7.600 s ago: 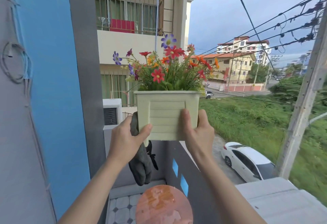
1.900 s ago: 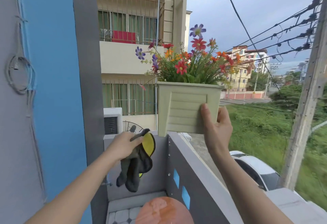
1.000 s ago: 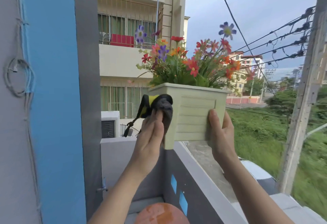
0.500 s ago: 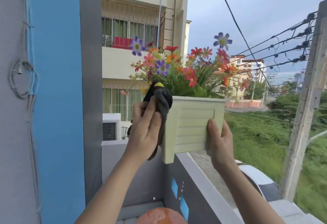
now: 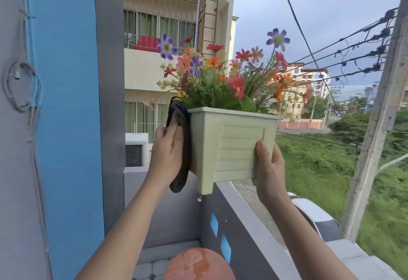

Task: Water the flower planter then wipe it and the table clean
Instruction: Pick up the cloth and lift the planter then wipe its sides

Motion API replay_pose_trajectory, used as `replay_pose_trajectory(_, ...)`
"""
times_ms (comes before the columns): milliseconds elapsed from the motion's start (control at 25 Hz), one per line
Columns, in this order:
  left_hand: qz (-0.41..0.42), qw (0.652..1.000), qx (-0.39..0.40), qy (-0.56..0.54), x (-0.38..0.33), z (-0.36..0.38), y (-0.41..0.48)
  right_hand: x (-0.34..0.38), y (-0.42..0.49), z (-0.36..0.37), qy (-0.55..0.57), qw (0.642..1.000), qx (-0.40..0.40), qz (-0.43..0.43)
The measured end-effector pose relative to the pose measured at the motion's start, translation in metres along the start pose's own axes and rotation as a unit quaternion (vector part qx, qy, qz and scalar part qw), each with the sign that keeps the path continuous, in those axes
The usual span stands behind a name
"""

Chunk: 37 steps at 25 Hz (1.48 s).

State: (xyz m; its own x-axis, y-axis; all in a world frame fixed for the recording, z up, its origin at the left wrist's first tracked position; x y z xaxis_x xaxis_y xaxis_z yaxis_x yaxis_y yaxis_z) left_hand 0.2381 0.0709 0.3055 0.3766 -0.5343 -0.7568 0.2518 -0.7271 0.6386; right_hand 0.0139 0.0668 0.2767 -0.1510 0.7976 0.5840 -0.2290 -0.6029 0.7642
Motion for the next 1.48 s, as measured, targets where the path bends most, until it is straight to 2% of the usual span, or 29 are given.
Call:
replay_pose_trajectory(40, -0.017, 1.000, 0.014, -0.022, 0.001, 0.002, -0.002, 0.002, 0.001, 0.000, -0.007, 1.000, 0.001, -0.005)
replay_pose_trajectory(120, 0.012, 0.998, 0.026, -0.064, -0.005, 0.005, -0.014, 0.004, 0.001, 0.001, -0.026, 1.000, 0.001, -0.012)
replay_pose_trajectory(240, 0.084, 0.996, -0.014, 0.019, -0.006, 0.008, -0.023, 0.002, 0.000, 0.000, -0.019, 1.000, -0.006, -0.002)
replay_pose_trajectory(320, 0.047, 0.993, -0.050, 0.097, 0.004, 0.007, -0.012, -0.001, -0.002, -0.001, 0.006, 1.000, 0.004, 0.010)
replay_pose_trajectory(360, 0.014, 0.994, -0.052, 0.100, 0.010, 0.005, -0.009, -0.002, -0.002, -0.001, 0.019, 1.000, 0.014, 0.013)
replay_pose_trajectory(480, -0.146, 0.988, 0.009, -0.042, 0.024, 0.006, -0.010, 0.003, 0.004, -0.001, 0.030, 0.998, 0.044, 0.017)
replay_pose_trajectory(520, -0.158, 0.983, 0.032, -0.089, 0.027, 0.006, -0.009, 0.002, 0.008, -0.002, 0.033, 0.998, 0.037, 0.030)
replay_pose_trajectory(680, -0.051, 0.988, 0.069, -0.129, 0.011, -0.001, -0.004, -0.009, 0.016, -0.001, 0.038, 0.991, 0.045, 0.121)
replay_pose_trajectory(800, -0.020, 0.987, 0.093, -0.129, 0.000, -0.006, -0.003, -0.014, 0.018, -0.004, 0.000, 0.983, 0.083, 0.165)
replay_pose_trajectory(960, -0.003, 0.992, 0.037, -0.121, -0.009, -0.021, -0.003, -0.011, 0.017, -0.002, -0.128, 0.947, 0.158, 0.248)
replay_pose_trajectory(1040, -0.008, 0.991, 0.007, -0.130, -0.010, -0.026, -0.006, -0.009, 0.014, 0.006, -0.105, 0.942, 0.147, 0.284)
replay_pose_trajectory(1120, -0.011, 0.991, -0.018, -0.134, -0.010, -0.028, -0.011, -0.005, 0.019, 0.014, -0.056, 0.954, 0.086, 0.282)
replay_pose_trajectory(1280, 0.015, 0.995, -0.062, -0.070, -0.015, -0.032, -0.011, 0.001, 0.013, 0.027, 0.031, 0.978, -0.008, 0.204)
replay_pose_trajectory(1400, 0.041, 0.996, -0.074, 0.000, -0.012, -0.030, -0.007, 0.003, 0.000, 0.046, 0.069, 0.983, 0.071, 0.154)
replay_pose_trajectory(1480, 0.054, 0.994, -0.081, 0.052, -0.008, -0.027, -0.006, 0.002, -0.008, 0.055, 0.038, 0.973, 0.127, 0.188)
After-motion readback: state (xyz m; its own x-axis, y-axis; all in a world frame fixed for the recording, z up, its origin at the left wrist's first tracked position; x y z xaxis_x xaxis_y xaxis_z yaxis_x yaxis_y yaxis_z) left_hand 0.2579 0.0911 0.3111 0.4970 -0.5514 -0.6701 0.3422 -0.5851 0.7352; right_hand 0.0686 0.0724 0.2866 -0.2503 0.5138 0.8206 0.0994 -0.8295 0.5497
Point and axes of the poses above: each hand's wrist, its own y-axis towards the middle knuckle, its own z-axis out of the palm, x = y × z, the point moved 5 cm from there along y, towards the middle knuckle, and after that the axes turned 9 degrees about -z, right-handed, at the moved point
